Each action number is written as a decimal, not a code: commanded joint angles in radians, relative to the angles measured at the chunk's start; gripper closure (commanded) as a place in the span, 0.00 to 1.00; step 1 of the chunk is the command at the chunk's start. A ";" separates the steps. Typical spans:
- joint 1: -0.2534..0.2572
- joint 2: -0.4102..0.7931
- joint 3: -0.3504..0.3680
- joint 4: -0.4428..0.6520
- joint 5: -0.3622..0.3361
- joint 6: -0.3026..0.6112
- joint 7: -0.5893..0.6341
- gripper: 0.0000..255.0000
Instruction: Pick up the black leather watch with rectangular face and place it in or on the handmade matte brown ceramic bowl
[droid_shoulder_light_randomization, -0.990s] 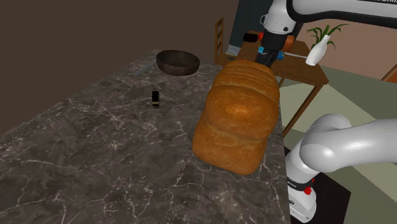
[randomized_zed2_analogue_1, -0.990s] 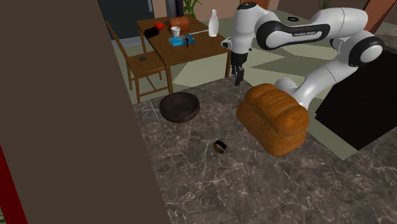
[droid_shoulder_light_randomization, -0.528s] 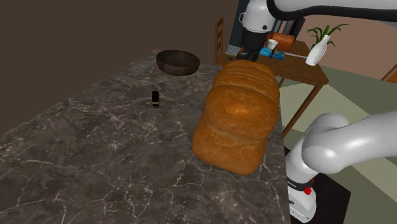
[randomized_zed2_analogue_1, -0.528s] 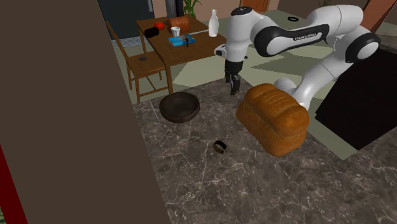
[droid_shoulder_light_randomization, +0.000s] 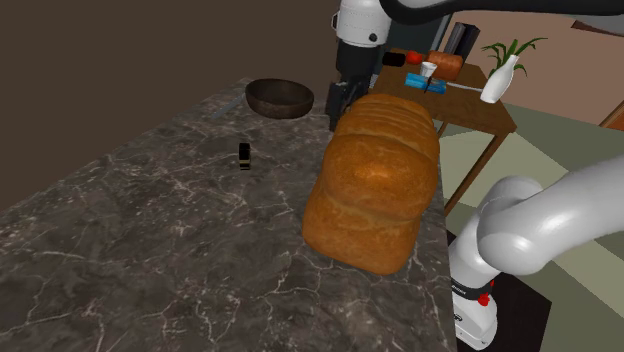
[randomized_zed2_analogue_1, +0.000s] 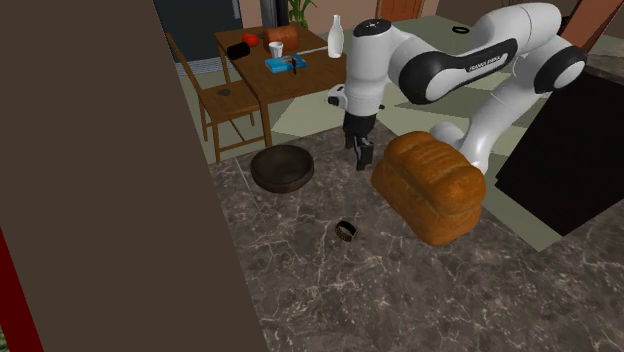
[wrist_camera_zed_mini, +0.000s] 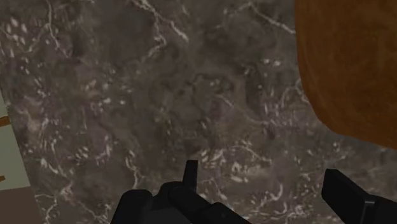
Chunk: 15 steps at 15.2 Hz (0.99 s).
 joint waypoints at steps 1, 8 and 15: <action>0.016 0.045 0.030 0.037 0.011 0.012 0.021 0.00; 0.063 0.222 0.135 0.212 0.019 0.026 0.099 0.00; 0.117 0.425 0.237 0.432 -0.025 0.014 0.189 0.00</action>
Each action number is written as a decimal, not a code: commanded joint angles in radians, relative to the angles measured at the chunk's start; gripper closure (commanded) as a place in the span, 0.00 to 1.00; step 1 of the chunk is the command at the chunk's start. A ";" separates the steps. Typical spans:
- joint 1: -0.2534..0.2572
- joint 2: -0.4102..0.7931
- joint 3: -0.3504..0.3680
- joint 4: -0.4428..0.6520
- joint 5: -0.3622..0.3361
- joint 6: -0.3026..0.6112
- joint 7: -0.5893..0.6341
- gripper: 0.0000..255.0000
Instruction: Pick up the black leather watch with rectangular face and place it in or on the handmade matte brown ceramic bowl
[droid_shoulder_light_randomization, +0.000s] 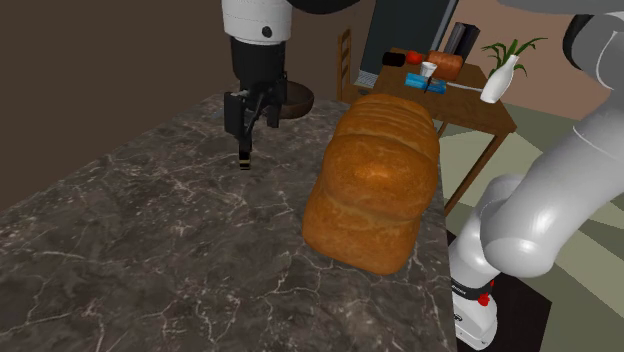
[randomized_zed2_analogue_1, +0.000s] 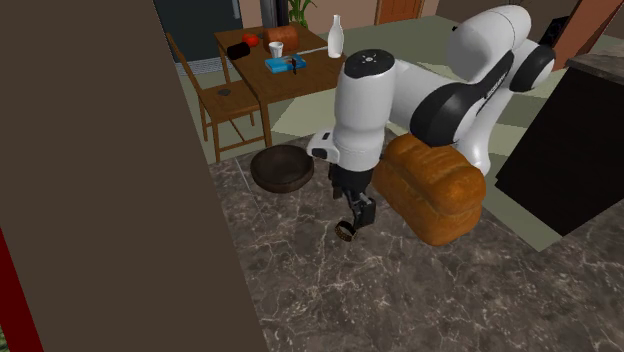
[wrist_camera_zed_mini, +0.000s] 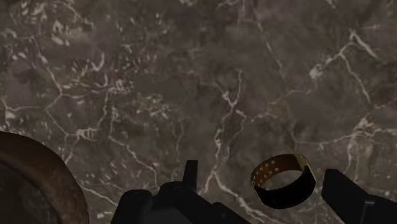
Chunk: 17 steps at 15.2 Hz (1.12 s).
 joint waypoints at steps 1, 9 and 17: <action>0.017 0.063 0.027 0.074 -0.020 -0.012 0.025 0.00; 0.023 0.070 0.032 -0.012 -0.022 0.081 0.029 0.00; 0.023 0.070 0.032 -0.019 -0.022 0.089 0.029 0.00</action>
